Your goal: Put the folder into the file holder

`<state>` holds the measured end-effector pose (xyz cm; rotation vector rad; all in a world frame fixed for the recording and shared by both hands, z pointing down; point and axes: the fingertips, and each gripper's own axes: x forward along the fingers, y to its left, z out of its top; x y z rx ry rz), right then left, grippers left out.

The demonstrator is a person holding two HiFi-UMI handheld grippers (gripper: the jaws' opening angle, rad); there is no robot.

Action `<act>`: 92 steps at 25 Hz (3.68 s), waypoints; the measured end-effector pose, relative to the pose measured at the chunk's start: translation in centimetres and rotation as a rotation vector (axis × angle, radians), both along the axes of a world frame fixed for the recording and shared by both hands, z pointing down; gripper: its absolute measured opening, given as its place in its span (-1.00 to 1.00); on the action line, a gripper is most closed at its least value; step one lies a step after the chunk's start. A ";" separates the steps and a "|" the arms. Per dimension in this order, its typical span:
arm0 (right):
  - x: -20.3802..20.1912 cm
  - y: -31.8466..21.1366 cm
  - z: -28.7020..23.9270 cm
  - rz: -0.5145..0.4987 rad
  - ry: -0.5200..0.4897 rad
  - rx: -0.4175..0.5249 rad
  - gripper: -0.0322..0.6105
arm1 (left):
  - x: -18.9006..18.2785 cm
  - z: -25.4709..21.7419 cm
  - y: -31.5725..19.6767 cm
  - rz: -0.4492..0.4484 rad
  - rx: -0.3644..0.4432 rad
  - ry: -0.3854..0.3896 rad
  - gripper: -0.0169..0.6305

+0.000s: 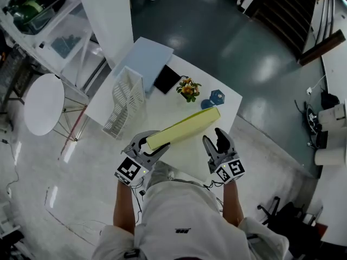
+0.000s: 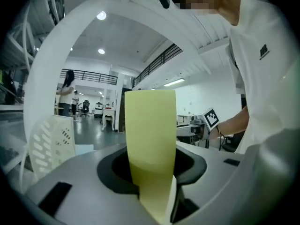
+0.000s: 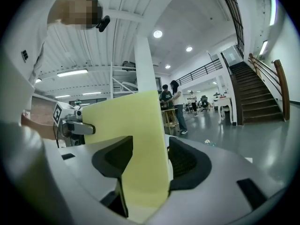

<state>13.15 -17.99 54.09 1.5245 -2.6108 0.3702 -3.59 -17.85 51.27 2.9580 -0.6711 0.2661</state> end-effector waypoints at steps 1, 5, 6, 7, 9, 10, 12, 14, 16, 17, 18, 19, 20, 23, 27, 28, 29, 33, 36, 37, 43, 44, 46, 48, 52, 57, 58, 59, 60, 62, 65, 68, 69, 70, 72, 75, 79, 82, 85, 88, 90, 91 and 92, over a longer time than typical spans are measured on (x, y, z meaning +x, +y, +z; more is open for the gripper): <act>-0.7 0.4 -0.6 -0.011 0.006 0.007 -0.14 | -0.6 -0.7 0.5 -0.041 0.010 -0.001 -0.37; -4.6 2.8 -3.3 -0.088 0.025 0.040 -0.14 | -3.1 -3.7 3.3 -0.200 0.051 -0.018 -0.37; -5.7 3.5 -4.0 -0.112 0.033 0.047 -0.14 | -3.6 -4.5 4.1 -0.237 0.063 -0.019 -0.37; -6.8 4.2 -4.5 -0.138 0.043 0.052 -0.14 | -4.1 -5.3 4.9 -0.273 0.074 -0.017 -0.37; -9.3 5.8 -5.3 -0.199 0.064 0.058 -0.14 | -5.3 -6.6 6.8 -0.348 0.089 -0.020 -0.37; -10.6 6.6 -5.6 -0.230 0.069 0.060 -0.14 | -6.0 -7.0 7.8 -0.384 0.092 -0.024 -0.37; -12.8 8.3 -6.2 -0.273 0.065 0.062 -0.14 | -7.5 -7.8 9.8 -0.457 0.096 -0.032 -0.37; -14.7 9.8 -6.4 -0.318 0.058 0.062 -0.14 | -9.0 -8.6 11.9 -0.531 0.098 -0.031 -0.37; -16.4 11.0 -6.3 -0.367 0.055 0.061 -0.14 | -10.7 -9.3 13.6 -0.597 0.101 -0.028 -0.37; -17.1 11.5 -6.4 -0.389 0.054 0.060 -0.14 | -11.6 -9.8 14.4 -0.625 0.104 -0.024 -0.37; -17.9 12.0 -6.4 -0.410 0.052 0.057 -0.14 | -12.4 -10.3 15.1 -0.653 0.109 -0.019 -0.37; -18.5 12.5 -6.6 -0.428 0.047 0.053 -0.14 | -13.2 -10.8 15.7 -0.680 0.115 -0.014 -0.37; -19.2 12.9 -6.7 -0.444 0.043 0.049 -0.14 | -14.0 -11.4 16.3 -0.709 0.121 -0.009 -0.37; -21.0 13.5 -7.1 -0.493 0.041 0.050 -0.14 | -16.3 -12.8 17.3 -0.795 0.141 0.001 -0.38; -23.1 13.4 -7.8 -0.541 0.040 0.065 -0.14 | -19.1 -13.7 17.6 -0.877 0.171 -0.019 -0.38; -23.7 13.3 -7.9 -0.549 0.041 0.067 -0.14 | -19.8 -13.9 17.4 -0.892 0.182 -0.013 -0.38; -24.1 13.1 -7.9 -0.555 0.042 0.068 -0.14 | -20.4 -14.2 17.1 -0.905 0.194 -0.006 -0.38; -25.7 12.0 -7.9 -0.563 0.049 0.063 -0.15 | -22.7 -15.2 14.9 -0.932 0.237 0.021 -0.39; -26.7 10.5 -7.6 -0.541 0.058 0.057 -0.15 | -24.4 -15.5 12.6 -0.921 0.261 0.042 -0.39; -27.0 9.8 -7.5 -0.530 0.060 0.053 -0.15 | -24.8 -15.5 11.6 -0.912 0.266 0.048 -0.39; -28.8 5.8 -6.7 -0.454 0.063 0.026 -0.16 | -26.4 -14.5 5.0 -0.839 0.268 0.093 -0.40; -29.0 5.2 -6.5 -0.440 0.063 0.020 -0.16 | -26.5 -14.2 3.9 -0.827 0.268 0.101 -0.40; -29.4 4.1 -6.1 -0.412 0.066 0.008 -0.16 | -26.5 -13.7 1.7 -0.804 0.264 0.124 -0.40; -29.6 3.2 -5.7 -0.385 0.070 -0.004 -0.17 | -26.5 -13.2 -0.2 -0.777 0.261 0.145 -0.40; -29.4 1.5 -5.1 -0.329 0.079 -0.024 -0.17 | -26.3 -11.6 -3.4 -0.734 0.252 0.183 -0.40; -28.8 0.5 -4.2 -0.271 0.094 -0.043 -0.18 | -25.4 -9.2 -5.6 -0.692 0.237 0.205 -0.40; -28.7 0.3 -4.0 -0.260 0.097 -0.048 -0.18 | -25.4 -8.9 -5.8 -0.689 0.231 0.216 -0.40; -28.6 0.2 -3.8 -0.250 0.100 -0.052 -0.18 | -25.4 -8.7 -6.0 -0.689 0.226 0.230 -0.40; -28.4 0.1 -3.7 -0.242 0.104 -0.056 -0.18 | -25.5 -8.6 -6.1 -0.689 0.222 0.238 -0.40; -28.2 -0.2 -3.4 -0.229 0.112 -0.063 -0.18 | -25.7 -8.2 -6.2 -0.682 0.226 0.226 -0.40; -27.9 -0.4 -2.9 -0.212 0.114 -0.069 -0.18 | -25.8 -7.5 -6.0 -0.677 0.218 0.211 -0.40; -27.8 -0.6 -2.5 -0.201 0.114 -0.074 -0.19 | -25.4 -6.2 -6.0 -0.667 0.201 0.201 -0.39; -27.8 -0.6 -2.4 -0.196 0.111 -0.075 -0.19 | -25.1 -5.6 -6.0 -0.662 0.196 0.194 -0.39; -27.9 -0.7 -2.3 -0.192 0.108 -0.075 -0.19 | -24.9 -5.0 -6.1 -0.658 0.192 0.184 -0.39; -28.0 -0.7 -2.0 -0.183 0.106 -0.076 -0.19 | -24.4 -3.7 -6.3 -0.653 0.189 0.165 -0.37; -27.9 -0.8 -1.8 -0.169 0.108 -0.076 -0.19 | -23.6 -2.0 -6.8 -0.651 0.179 0.155 -0.36; -27.7 -0.8 -1.6 -0.153 0.106 -0.075 -0.19 | -22.9 0.5 -7.2 -0.645 0.149 0.102 -0.35; -27.4 -0.8 -1.4 -0.138 0.104 -0.073 -0.19 | -22.5 1.9 -7.6 -0.644 0.135 0.085 -0.34; -27.1 -0.8 -1.3 -0.123 0.104 -0.068 -0.19 | -22.5 2.7 -7.8 -0.653 0.127 0.074 -0.31; -26.9 -0.7 -1.3 -0.116 0.102 -0.061 -0.19 | -22.3 2.8 -7.6 -0.640 0.134 0.075 -0.25; -26.9 -0.8 -1.4 -0.111 0.096 -0.054 -0.19 | -22.1 2.9 -7.3 -0.622 0.130 0.069 -0.19; -26.9 -0.8 -1.5 -0.108 0.092 -0.050 -0.19 | -22.1 2.9 -7.1 -0.616 0.125 0.062 -0.15; -26.9 -0.9 -1.6 -0.104 0.089 -0.044 -0.19 | -22.1 2.9 -6.9 -0.613 0.121 0.054 -0.11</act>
